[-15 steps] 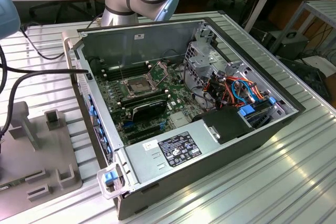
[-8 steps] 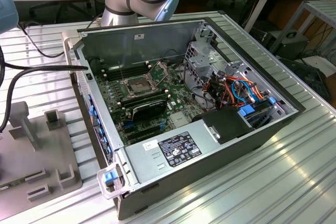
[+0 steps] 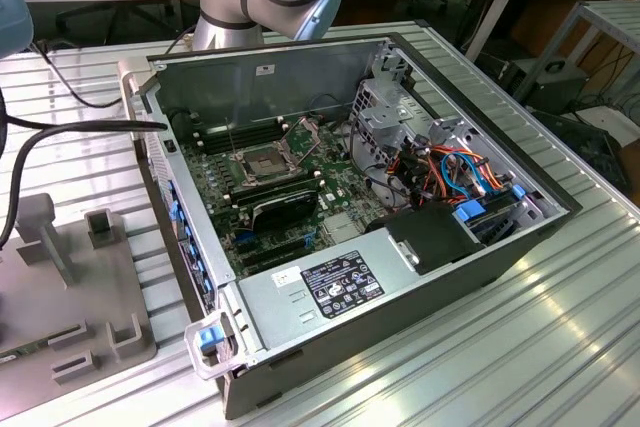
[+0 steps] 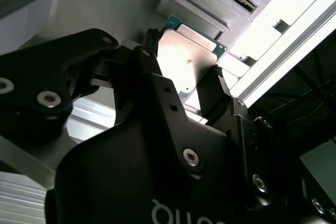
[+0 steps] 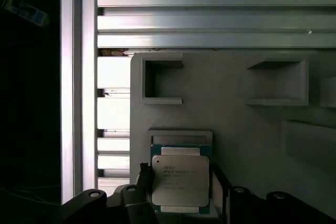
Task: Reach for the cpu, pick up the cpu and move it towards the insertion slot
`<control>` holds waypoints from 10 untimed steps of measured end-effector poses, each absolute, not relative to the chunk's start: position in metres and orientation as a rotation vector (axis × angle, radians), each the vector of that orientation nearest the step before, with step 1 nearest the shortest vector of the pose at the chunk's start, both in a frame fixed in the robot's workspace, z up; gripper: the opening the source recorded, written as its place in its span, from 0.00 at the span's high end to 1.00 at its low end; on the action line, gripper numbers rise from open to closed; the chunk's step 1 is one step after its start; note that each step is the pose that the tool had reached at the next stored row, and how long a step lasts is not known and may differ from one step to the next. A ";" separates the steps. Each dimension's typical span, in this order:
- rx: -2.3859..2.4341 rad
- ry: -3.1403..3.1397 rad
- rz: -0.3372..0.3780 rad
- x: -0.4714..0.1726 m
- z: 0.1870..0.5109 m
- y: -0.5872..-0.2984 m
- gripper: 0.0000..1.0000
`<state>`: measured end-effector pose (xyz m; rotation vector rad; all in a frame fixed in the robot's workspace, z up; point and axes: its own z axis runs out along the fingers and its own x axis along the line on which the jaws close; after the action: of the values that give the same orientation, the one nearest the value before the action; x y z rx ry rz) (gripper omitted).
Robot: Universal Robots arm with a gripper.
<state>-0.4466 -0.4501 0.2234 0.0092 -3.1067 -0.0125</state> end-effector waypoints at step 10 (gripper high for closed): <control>0.009 -3.107 -0.012 -0.447 0.237 -0.450 0.46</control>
<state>-0.4466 -0.4501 0.2371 0.0092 -3.1067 -0.0125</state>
